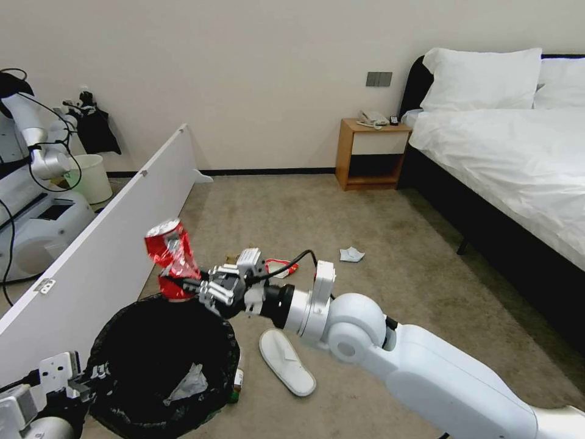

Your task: Pick up the trash bin, then pick up the garbage from the floor and place it into the trash bin.

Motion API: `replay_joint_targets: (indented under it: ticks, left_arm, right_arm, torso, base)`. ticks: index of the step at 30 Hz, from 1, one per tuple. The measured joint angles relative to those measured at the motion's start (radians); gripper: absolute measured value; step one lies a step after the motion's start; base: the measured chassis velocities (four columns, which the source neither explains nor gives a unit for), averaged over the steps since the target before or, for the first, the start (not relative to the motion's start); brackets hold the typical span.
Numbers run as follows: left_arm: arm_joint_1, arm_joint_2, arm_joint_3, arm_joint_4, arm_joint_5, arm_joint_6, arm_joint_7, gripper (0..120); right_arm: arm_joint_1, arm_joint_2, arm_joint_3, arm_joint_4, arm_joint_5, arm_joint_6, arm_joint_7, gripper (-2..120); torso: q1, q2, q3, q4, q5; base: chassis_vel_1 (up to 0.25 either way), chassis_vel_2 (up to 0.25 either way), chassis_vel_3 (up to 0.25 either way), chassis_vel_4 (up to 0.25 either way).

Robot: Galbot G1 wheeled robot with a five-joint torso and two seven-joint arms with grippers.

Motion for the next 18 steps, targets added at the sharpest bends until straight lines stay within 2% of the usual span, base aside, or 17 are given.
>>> replay_joint_targets:
  ticks: [18]
  left_arm:
    - [-0.004,0.003,0.003,0.0,-0.004,0.0,0.002,2]
  right_arm:
    - [0.006,-0.008,-0.067,0.018,0.028,-0.019,-0.03,11]
  torso:
    - [0.0,0.0,0.0,0.0,0.0001]
  base:
    - [0.0,0.0,0.0,0.0]
